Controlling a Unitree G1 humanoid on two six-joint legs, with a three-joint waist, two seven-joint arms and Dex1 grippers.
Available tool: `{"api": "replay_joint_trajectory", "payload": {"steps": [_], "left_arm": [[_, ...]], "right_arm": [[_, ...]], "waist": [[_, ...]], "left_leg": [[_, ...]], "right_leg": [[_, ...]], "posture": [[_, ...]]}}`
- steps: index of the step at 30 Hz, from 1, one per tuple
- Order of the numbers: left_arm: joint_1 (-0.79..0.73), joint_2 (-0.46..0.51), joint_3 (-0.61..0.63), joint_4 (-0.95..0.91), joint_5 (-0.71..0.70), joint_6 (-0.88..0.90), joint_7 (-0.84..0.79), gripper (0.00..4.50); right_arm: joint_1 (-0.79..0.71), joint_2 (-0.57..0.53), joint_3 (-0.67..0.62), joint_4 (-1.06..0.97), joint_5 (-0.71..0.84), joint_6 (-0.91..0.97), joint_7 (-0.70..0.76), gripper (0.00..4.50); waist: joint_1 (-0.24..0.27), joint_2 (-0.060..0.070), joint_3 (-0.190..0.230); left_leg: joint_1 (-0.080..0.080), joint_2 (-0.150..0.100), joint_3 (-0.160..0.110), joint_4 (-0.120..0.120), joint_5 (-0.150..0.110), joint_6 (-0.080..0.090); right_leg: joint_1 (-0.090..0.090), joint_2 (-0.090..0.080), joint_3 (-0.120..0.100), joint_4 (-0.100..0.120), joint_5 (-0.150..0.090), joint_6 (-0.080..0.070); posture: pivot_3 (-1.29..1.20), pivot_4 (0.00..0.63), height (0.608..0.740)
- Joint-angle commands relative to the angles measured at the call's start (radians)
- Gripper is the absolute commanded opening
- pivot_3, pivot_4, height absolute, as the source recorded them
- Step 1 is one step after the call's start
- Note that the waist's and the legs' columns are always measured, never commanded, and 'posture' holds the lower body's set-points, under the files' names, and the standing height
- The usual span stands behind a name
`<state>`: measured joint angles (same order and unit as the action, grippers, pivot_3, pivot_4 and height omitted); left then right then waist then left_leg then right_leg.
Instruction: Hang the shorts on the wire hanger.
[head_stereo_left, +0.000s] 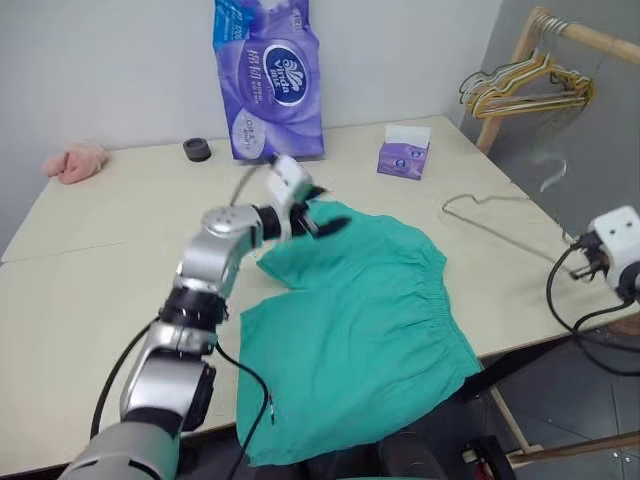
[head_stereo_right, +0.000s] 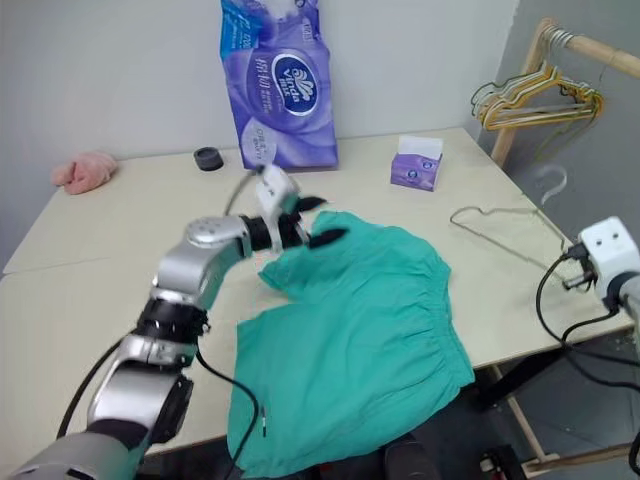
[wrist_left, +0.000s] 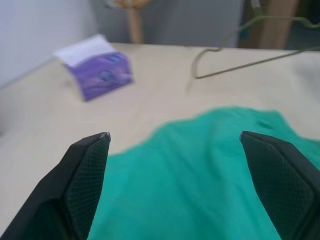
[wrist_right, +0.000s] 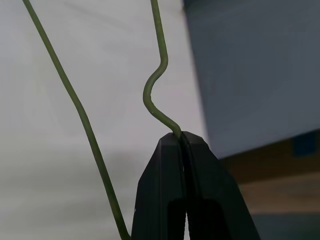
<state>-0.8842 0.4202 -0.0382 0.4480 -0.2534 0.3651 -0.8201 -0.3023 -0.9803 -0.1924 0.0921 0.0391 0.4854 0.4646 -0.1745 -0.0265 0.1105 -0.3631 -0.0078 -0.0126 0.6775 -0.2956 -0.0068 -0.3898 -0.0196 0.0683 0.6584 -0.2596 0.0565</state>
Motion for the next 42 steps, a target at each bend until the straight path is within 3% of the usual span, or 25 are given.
{"api": "replay_joint_trajectory", "payload": {"steps": [1, 5, 9, 16, 29, 33, 42], "left_arm": [[-0.055, 0.019, 0.044, 0.093, -0.038, -0.003, -0.078, 4.37], [-0.071, 0.084, 0.018, 0.128, -0.073, 0.056, -0.309, 4.37], [-0.055, 0.123, -0.034, 0.106, -0.046, 0.054, -0.437, 4.37], [-0.029, 0.147, -0.087, 0.073, -0.018, 0.04, -0.534, 4.37], [0.097, 0.187, -0.167, -0.011, 0.055, 0.001, -0.585, 4.37], [0.087, 0.17, -0.136, -0.007, 0.018, 0.063, -0.582, 3.66], [0.159, 0.159, -0.164, -0.113, -0.012, 0.115, -0.595, 1.04]], "right_arm": [[-0.024, -0.018, 0.036, -0.077, -0.056, -0.146, 0.023, 0.0], [-0.024, -0.011, 0.111, -0.192, -0.121, -0.32, 0.055, 0.0], [-0.02, 0.007, 0.171, -0.254, -0.168, -0.438, 0.083, 0.0], [-0.036, 0.058, 0.224, -0.316, -0.205, -0.544, 0.117, 0.0], [-0.098, 0.139, 0.216, -0.347, -0.195, -0.567, 0.15, 0.0], [-0.093, 0.142, 0.216, -0.352, -0.196, -0.578, 0.152, 0.0], [-0.087, 0.158, 0.211, -0.355, -0.204, -0.59, 0.148, 0.0]], "waist": [[-0.001, 0.0, 0.0], [-0.008, 0.0, 0.0], [-0.014, 0.0, 0.0], [-0.02, 0.0, 0.0], [-0.022, 0.0, 0.0], [-0.021, 0.0, 0.0], [-0.022, 0.0, 0.0]], "left_leg": [[0.0, 0.0, 0.0, 0.0, 0.0, 0.0], [-0.002, 0.0, 0.0, 0.0, -0.001, 0.0], [-0.006, 0.0, -0.001, 0.0, -0.001, -0.001], [-0.006, 0.0, -0.001, 0.001, -0.001, -0.001], [-0.004, 0.0, -0.002, 0.001, -0.001, -0.001], [-0.004, 0.0, -0.001, 0.001, -0.001, -0.001], [-0.004, 0.0, -0.002, 0.001, -0.001, -0.001]], "right_leg": [[0.0, 0.0, 0.0, 0.0, 0.0, 0.0], [-0.003, 0.0, 0.0, 0.001, 0.0, 0.0], [-0.006, -0.001, 0.0, 0.002, 0.003, -0.004], [-0.006, -0.002, 0.0, 0.003, 0.003, -0.005], [-0.006, -0.001, 0.0, 0.006, 0.003, -0.005], [-0.006, -0.002, 0.0, 0.005, 0.003, -0.005], [-0.006, -0.001, 0.0, 0.006, 0.003, -0.005]], "posture": [[-0.22, 0.069, 0.74], [-0.22, 0.069, 0.74], [-0.23, 0.068, 0.74], [-0.22, 0.065, 0.74], [-0.22, 0.062, 0.74], [-0.22, 0.063, 0.74], [-0.22, 0.063, 0.74]]}}
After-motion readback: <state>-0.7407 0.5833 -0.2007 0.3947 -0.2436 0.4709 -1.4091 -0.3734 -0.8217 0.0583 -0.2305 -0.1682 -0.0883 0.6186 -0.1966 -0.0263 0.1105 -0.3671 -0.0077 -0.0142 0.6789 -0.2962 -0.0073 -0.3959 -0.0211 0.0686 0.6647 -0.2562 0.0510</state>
